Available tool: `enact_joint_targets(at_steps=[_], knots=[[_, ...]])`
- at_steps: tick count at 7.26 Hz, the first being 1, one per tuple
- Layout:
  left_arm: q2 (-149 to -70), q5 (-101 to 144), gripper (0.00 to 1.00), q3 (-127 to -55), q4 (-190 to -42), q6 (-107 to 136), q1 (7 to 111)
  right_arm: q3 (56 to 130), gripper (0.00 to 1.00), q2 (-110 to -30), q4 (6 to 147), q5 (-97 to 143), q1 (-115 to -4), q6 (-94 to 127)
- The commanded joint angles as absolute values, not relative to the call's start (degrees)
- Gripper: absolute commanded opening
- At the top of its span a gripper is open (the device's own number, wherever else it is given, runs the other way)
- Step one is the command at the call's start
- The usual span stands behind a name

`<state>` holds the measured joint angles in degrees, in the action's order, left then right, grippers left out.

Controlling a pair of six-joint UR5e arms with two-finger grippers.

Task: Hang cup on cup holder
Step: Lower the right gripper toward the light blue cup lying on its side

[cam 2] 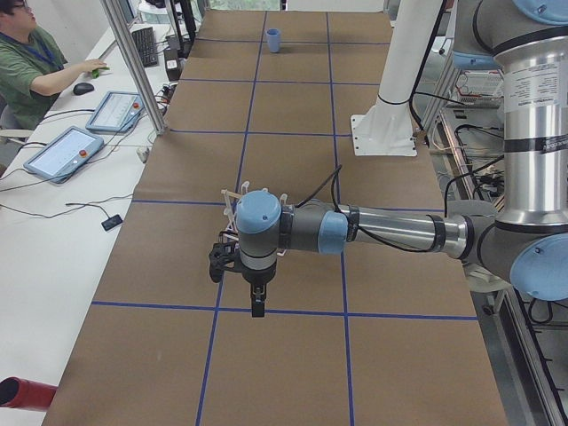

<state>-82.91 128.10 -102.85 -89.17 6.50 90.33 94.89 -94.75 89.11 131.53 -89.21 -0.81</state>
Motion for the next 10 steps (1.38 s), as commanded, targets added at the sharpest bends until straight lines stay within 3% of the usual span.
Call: enact_joint_targets(at_steps=[1, 10], knots=[[-82.9, 128.1, 0.99, -103.6, -89.2, 6.2, 90.4, 95.5, 1.0, -94.7, 89.0, 131.7, -89.2, -0.8], [-85.6, 127.5, 0.98, -103.8, -89.7, 6.3, 90.0, 98.8, 1.0, -92.8, 89.1, 133.9, -89.2, -0.9]])
